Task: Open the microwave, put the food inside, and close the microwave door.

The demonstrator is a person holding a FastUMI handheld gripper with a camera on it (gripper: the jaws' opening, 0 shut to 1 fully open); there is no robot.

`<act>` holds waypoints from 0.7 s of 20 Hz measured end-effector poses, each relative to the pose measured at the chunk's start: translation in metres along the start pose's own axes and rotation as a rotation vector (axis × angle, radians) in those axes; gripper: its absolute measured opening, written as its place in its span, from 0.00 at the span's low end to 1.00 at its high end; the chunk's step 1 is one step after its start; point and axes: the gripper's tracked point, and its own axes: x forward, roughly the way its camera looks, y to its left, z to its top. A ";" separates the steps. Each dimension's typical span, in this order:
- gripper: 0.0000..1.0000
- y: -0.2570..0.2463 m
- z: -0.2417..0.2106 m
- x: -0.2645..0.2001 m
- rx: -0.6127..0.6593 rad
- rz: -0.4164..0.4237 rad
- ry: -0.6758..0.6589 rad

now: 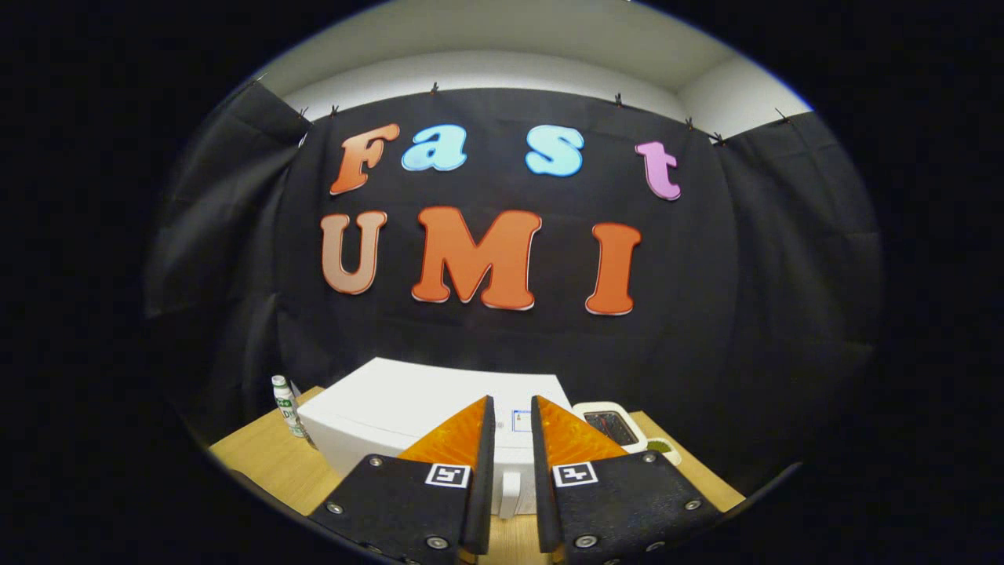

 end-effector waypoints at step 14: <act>0.98 -0.009 0.177 -0.065 0.013 0.024 -0.256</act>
